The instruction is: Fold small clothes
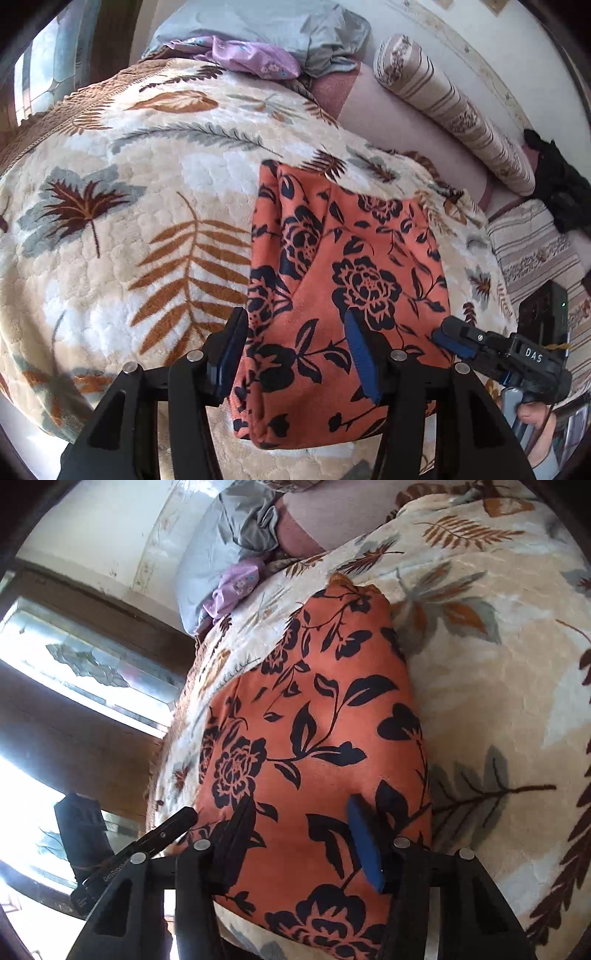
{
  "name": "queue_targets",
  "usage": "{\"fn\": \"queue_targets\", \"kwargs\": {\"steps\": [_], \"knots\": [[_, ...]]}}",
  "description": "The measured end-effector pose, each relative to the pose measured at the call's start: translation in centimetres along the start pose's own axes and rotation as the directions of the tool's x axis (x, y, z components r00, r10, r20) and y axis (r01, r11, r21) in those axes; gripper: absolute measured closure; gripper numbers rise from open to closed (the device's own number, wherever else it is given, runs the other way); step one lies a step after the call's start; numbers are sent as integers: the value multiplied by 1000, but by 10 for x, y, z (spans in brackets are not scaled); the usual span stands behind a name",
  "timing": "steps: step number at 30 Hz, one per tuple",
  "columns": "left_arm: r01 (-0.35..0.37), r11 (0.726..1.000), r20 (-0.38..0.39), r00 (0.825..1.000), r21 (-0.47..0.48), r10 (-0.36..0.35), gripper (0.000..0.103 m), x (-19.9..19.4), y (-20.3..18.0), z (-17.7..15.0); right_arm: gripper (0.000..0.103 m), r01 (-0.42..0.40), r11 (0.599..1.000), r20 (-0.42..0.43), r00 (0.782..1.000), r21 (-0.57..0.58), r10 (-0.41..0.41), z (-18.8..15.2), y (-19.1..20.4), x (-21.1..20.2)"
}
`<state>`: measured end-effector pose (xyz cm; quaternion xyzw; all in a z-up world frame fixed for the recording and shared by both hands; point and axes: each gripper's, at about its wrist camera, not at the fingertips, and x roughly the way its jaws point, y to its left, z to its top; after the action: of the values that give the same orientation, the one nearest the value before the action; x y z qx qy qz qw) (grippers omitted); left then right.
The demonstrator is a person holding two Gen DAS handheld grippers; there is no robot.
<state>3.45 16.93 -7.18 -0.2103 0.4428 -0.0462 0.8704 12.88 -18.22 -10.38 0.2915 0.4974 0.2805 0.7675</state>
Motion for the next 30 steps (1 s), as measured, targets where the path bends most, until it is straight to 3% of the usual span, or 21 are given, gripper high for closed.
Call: {"fn": "queue_targets", "kwargs": {"steps": [2,4,6,10,11,13,16,17,18,20,23,27,30], "knots": [[11,1000,-41,999,-18,-11,48,7,10,-1,47,15,999,-9,1000,-42,-16,0,3,4],[-9,999,-193,981,-42,1,58,38,23,-12,47,6,999,-1,1000,-40,-6,-1,2,6],[32,995,-176,983,-93,-48,59,38,31,-18,47,-15,1000,2,1000,-28,15,-2,-2,3],[63,996,-145,987,-63,-72,64,19,15,2,47,-40,999,4,999,-24,41,-5,-7,-3],[75,996,-128,988,-58,-81,62,16,12,10,47,-43,999,3,999,-22,43,-5,-7,-2],[107,993,-92,990,-46,-111,49,17,9,31,47,-47,999,0,999,-14,47,-6,-7,-4],[55,998,-122,991,-28,-58,49,49,8,62,47,-51,999,1,999,-14,51,-6,-8,-4],[34,999,-166,985,-43,-41,52,67,12,69,47,-55,998,1,999,-12,55,-7,-8,-5],[-15,999,-210,978,-49,5,73,84,16,72,47,-59,998,-1,998,-9,59,-7,-9,-6],[-18,996,-233,972,-83,-2,75,100,21,73,47,-71,998,-6,997,2,71,-5,-11,-6],[-43,999,-165,986,-16,40,75,80,4,72,47,-73,997,-7,997,10,73,-6,-12,-7],[-126,985,-95,986,116,137,41,52,-16,61,47,-76,997,4,997,15,76,-9,-11,-9],[-186,967,-37,980,176,196,37,32,-24,52,47,-69,997,19,997,22,68,-11,-9,-12]]}}
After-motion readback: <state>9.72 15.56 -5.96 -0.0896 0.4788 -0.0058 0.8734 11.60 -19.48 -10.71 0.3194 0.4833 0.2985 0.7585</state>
